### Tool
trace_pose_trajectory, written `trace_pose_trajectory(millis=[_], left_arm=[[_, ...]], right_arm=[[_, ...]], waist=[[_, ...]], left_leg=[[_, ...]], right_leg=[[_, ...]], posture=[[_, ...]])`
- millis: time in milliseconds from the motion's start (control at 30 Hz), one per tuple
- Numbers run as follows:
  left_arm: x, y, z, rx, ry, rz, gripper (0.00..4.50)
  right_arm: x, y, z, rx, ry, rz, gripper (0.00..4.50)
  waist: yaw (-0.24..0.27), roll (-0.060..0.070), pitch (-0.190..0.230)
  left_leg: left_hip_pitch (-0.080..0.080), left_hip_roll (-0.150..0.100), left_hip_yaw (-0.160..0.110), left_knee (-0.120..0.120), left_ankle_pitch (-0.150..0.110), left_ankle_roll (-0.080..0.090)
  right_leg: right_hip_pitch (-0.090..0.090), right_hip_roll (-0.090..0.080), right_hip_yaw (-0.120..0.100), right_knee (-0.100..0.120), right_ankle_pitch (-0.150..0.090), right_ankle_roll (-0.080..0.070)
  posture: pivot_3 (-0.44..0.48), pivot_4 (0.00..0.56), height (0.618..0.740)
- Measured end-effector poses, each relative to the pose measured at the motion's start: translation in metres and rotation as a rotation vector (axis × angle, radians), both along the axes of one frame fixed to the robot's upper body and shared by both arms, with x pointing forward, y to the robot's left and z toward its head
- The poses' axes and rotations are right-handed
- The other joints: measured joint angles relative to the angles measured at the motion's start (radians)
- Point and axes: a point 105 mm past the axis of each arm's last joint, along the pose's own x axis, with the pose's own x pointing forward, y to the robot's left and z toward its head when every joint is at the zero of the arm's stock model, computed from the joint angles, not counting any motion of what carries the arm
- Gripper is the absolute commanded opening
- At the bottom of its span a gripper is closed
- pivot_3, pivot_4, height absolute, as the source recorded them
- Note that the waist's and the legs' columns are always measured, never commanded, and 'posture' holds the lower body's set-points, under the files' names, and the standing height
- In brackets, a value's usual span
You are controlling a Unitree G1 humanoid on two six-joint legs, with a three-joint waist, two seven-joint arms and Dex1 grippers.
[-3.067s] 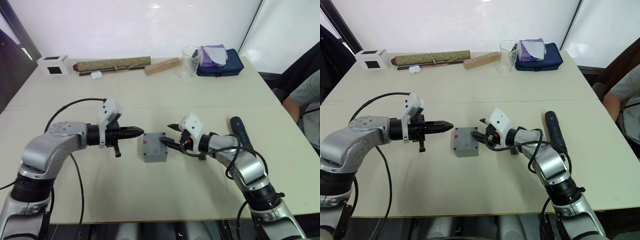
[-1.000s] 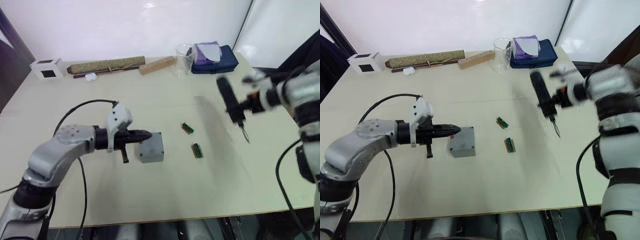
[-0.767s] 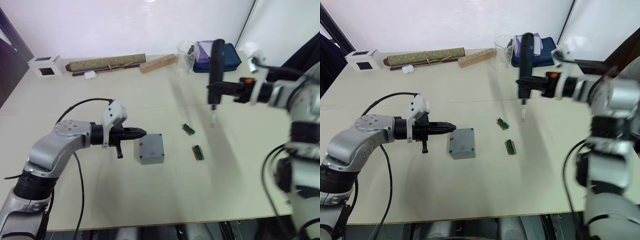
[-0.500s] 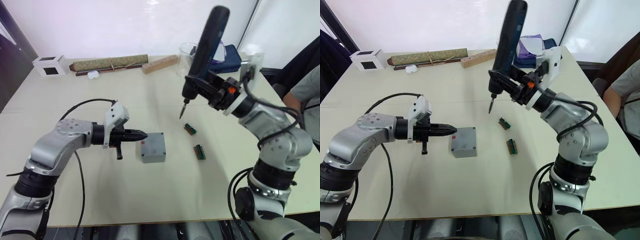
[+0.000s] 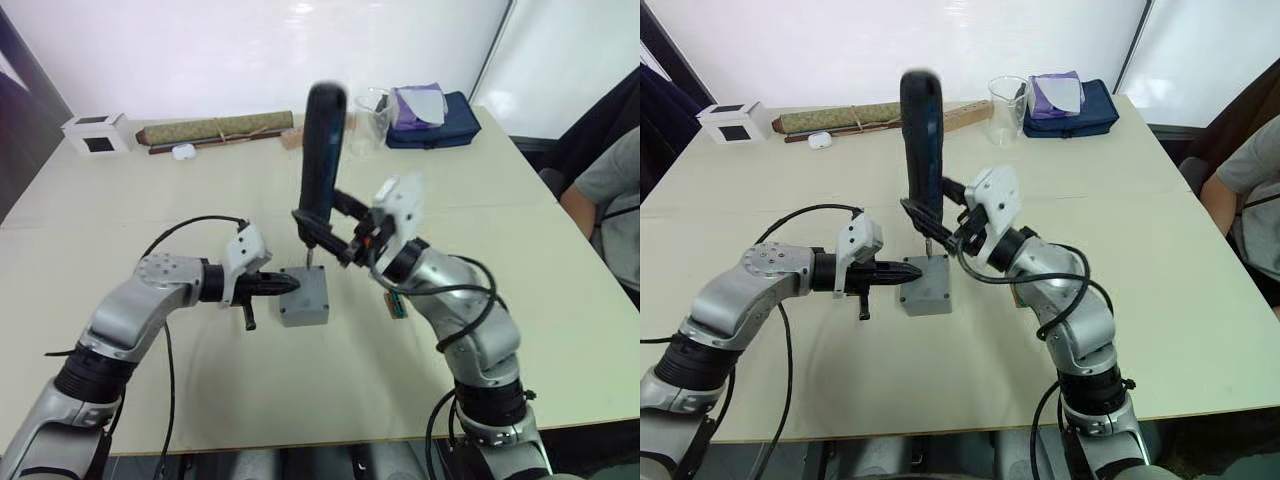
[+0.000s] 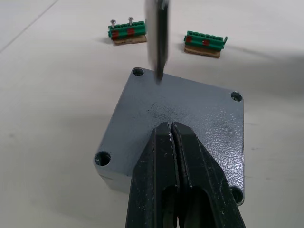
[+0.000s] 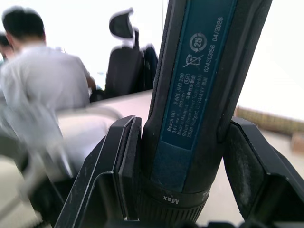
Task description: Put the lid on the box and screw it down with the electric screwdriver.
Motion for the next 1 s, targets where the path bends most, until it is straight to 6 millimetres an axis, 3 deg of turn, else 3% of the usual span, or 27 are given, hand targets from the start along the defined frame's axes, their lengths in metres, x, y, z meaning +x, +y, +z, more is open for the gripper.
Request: trace_pose_trajectory(millis=[367,1000], left_arm=[[0.001,0.001,-0.001,-0.002,-0.003,-0.001,0.0],[0.001,0.0,-0.003,0.01,-0.009,-0.009,0.0]], right_arm=[[0.006,-0.004,-0.001,-0.035,-0.099,-0.047,2.16],[0.009,-0.012,-0.001,-0.025,-0.057,-0.047,2.16]], waist=[[-0.001,-0.002,-0.002],[0.0,-0.003,-0.004]], left_leg=[[0.002,0.0,0.0,0.0,0.0,0.0],[0.004,0.0,0.0,0.0,0.0,0.0]], right_leg=[[0.002,0.0,0.0,0.0,0.0,0.0],[0.004,0.0,0.0,0.0,0.0,0.0]], posture=[[0.0,0.15,0.74],[0.0,0.15,0.74]])
